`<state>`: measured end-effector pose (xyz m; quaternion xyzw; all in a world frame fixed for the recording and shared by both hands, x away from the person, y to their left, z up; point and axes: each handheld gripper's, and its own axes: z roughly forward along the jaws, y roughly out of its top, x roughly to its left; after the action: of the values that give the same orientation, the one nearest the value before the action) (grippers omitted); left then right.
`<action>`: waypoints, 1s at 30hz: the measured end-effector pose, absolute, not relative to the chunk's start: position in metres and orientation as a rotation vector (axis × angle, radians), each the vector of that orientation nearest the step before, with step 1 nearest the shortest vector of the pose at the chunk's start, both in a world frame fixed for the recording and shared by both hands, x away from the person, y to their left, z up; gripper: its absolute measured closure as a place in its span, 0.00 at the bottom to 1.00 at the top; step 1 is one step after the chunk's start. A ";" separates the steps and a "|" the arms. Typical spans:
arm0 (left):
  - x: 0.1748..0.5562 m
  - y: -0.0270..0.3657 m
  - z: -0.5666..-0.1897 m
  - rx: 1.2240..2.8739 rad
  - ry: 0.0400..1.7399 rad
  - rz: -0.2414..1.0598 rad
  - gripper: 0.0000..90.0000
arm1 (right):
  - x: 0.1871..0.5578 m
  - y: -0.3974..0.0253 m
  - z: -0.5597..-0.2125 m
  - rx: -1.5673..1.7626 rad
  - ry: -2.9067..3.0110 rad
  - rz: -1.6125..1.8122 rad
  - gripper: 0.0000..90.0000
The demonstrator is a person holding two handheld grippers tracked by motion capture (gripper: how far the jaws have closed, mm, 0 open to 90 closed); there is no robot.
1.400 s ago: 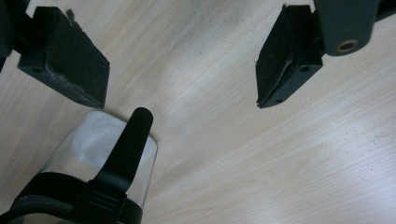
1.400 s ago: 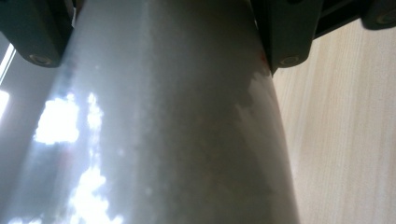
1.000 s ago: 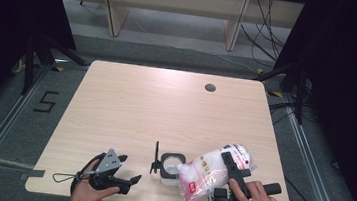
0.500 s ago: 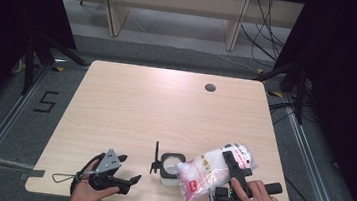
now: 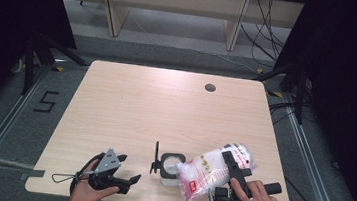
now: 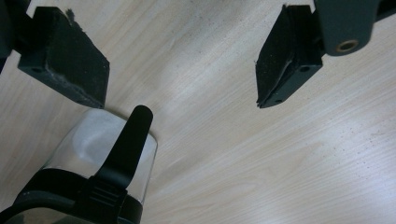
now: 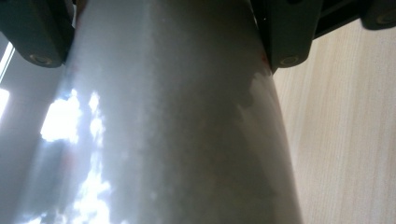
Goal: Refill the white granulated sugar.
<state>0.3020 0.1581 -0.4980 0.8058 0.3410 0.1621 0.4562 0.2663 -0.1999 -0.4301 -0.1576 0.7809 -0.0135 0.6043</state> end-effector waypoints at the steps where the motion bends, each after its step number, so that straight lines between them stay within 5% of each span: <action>1: 0.302 0.158 -0.498 1.979 0.852 0.388 0.19 | 0.265 -0.200 -0.431 -0.336 1.813 -0.021 0.45; 30: 0.302 0.158 -0.497 1.987 0.827 0.400 0.19 | 0.267 -0.201 -0.429 -0.359 1.809 -0.046 0.45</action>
<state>0.3021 0.1580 -0.4972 0.8067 0.3357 0.1626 0.4583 0.2669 -0.2015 -0.4293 -0.1550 0.7816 -0.0199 0.6038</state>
